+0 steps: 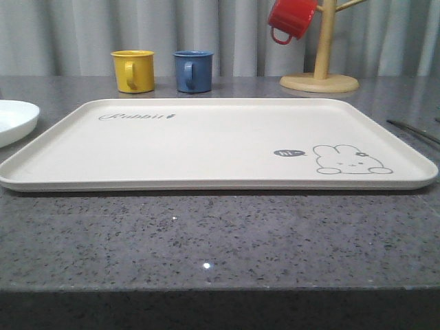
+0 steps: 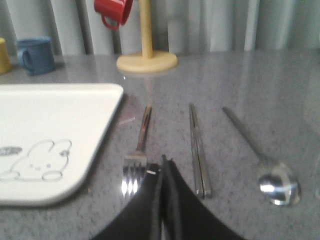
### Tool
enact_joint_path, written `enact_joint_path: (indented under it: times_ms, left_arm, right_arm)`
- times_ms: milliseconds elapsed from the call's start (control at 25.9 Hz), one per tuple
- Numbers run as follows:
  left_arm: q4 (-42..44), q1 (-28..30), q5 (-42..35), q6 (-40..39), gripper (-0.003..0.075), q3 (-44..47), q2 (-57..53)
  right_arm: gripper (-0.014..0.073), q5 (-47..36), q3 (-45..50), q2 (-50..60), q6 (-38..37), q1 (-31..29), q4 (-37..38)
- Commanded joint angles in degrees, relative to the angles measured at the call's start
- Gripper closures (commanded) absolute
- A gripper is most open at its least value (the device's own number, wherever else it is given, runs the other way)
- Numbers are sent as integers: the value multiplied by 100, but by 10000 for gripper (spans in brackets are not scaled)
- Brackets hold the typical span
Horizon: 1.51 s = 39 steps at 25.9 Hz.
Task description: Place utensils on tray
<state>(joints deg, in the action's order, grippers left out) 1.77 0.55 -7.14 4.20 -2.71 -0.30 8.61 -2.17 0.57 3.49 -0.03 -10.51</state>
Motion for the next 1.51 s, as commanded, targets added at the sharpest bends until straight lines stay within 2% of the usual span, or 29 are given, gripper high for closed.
enact_joint_path:
  times_ms: [0, 116, 348, 542, 619, 696, 851, 890, 928, 1238, 1470]
  left_arm:
    - [-5, -8, -124, -57, 739, -731, 32]
    - [-5, -8, 585, -57, 738, -1438, 432]
    - [6, -8, 1916, -57, 739, -2415, 1607]
    - [6, -8, 1834, -57, 738, -2470, 1973]
    - [6, -8, 1788, -57, 717, -2470, 1973]
    - [6, -8, 1773, -57, 593, -2470, 1973]
    - [6, -8, 1773, -57, 190, -2470, 1973]
    - [6, -8, 1763, -57, 127, -2470, 1973]
    - [6, -8, 1761, -57, 106, -2470, 1973]
    - [-219, -8, 1496, -57, 155, -2507, 2111]
    - [-219, -321, 1813, -20, 154, -3133, 3165]
  right_arm:
    - [661, -406, -801, 79, 53, -32, -42]
    - [660, 128, -1610, -216, 53, -32, -42]
    - [659, 1299, -2837, -1519, 53, -32, -47]
    - [658, 1127, -3001, -1944, 53, -32, -36]
    - [621, 1107, -3001, -1944, 53, -32, -36]
    - [498, 1125, -3001, -1944, 53, -32, -36]
    - [109, 1107, -3001, -1944, 53, -32, 16]
    - [18, 1107, -3001, -1944, 53, -32, 16]
    - [-25, 1107, -3001, -1944, 53, -32, 16]
    - [-41, 1127, -3001, -1944, 53, -32, 16]
    - [-41, 1127, -3001, -1944, 53, -32, 16]
